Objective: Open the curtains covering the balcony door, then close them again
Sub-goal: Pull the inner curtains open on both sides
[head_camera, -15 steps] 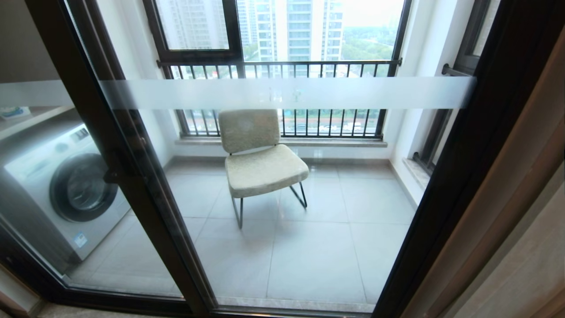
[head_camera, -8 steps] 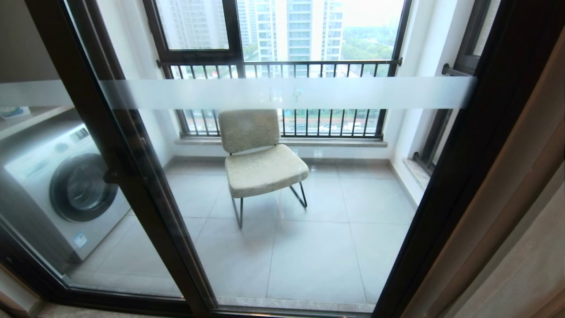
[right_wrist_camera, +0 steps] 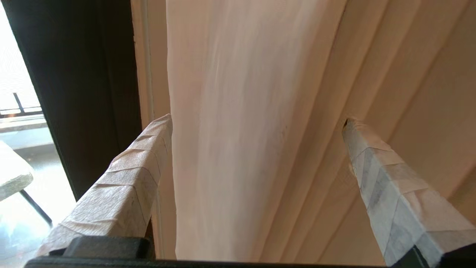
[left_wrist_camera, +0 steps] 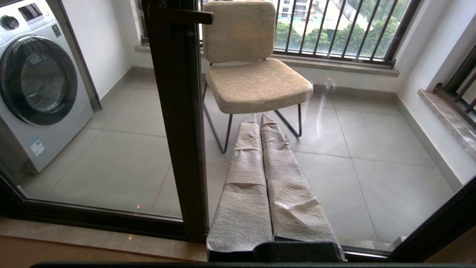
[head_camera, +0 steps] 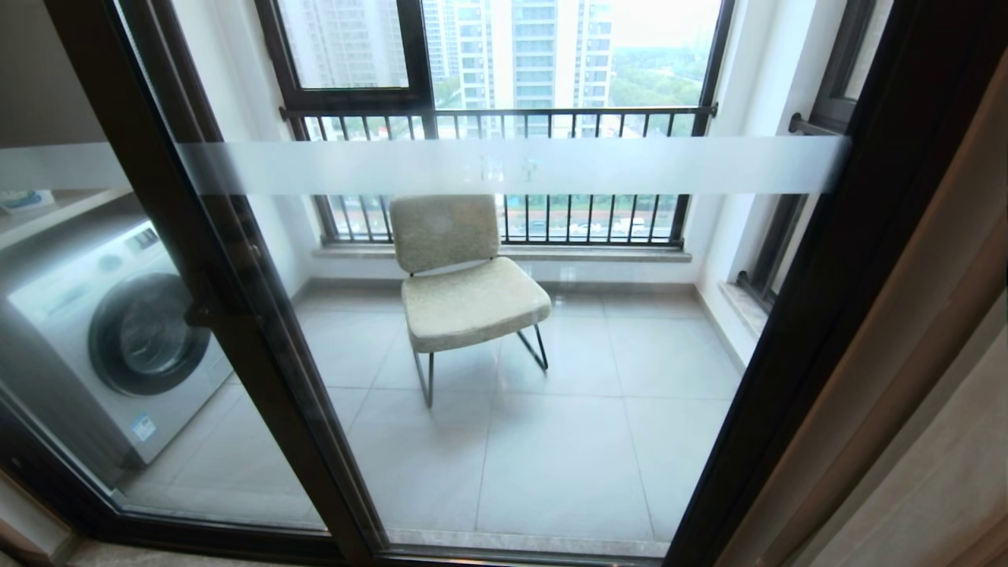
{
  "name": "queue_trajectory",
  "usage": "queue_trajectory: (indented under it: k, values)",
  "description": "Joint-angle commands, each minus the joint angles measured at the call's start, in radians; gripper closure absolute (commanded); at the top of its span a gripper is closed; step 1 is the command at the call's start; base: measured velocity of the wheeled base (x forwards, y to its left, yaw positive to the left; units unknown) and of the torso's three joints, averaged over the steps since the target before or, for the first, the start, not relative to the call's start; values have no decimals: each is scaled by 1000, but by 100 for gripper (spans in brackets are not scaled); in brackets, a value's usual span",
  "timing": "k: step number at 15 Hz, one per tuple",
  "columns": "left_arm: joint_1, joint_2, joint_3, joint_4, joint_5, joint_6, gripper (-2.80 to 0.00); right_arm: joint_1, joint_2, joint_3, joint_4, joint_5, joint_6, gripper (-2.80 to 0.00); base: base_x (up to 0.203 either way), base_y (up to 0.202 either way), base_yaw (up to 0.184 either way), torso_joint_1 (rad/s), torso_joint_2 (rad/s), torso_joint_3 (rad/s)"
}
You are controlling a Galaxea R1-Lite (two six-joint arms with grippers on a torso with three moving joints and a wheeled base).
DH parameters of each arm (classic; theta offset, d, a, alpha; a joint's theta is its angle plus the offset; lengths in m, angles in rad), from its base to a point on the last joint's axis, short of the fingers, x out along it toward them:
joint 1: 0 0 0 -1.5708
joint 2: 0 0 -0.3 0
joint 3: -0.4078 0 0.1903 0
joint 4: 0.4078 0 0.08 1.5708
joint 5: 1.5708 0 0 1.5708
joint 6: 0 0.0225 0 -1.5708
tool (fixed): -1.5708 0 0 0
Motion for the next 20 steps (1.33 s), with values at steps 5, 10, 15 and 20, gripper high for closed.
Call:
queue_trajectory:
  k: [5, 10, 15, 20]
  values:
    - [1, 0, 0, -1, 0, -1, 0, 3, 217, -61, -113, 1, 15, -280, 0, 0, 0, 0, 0, 0]
    - [1, 1, 0, -1, 0, -1, 0, 6, 271, -102, -167, 44, 51, -280, 0, 0, 0, 0, 0, 0]
    - [0, 0, 0, -1, 0, -1, 0, 8, 272, -101, -196, 51, 54, -280, 0, 0, 0, 0, 0, 0]
    - [0, 0, 0, -1, 0, -1, 0, 8, 271, -100, -217, 51, 57, 0, 0, 0, 0, 0, 0, 0]
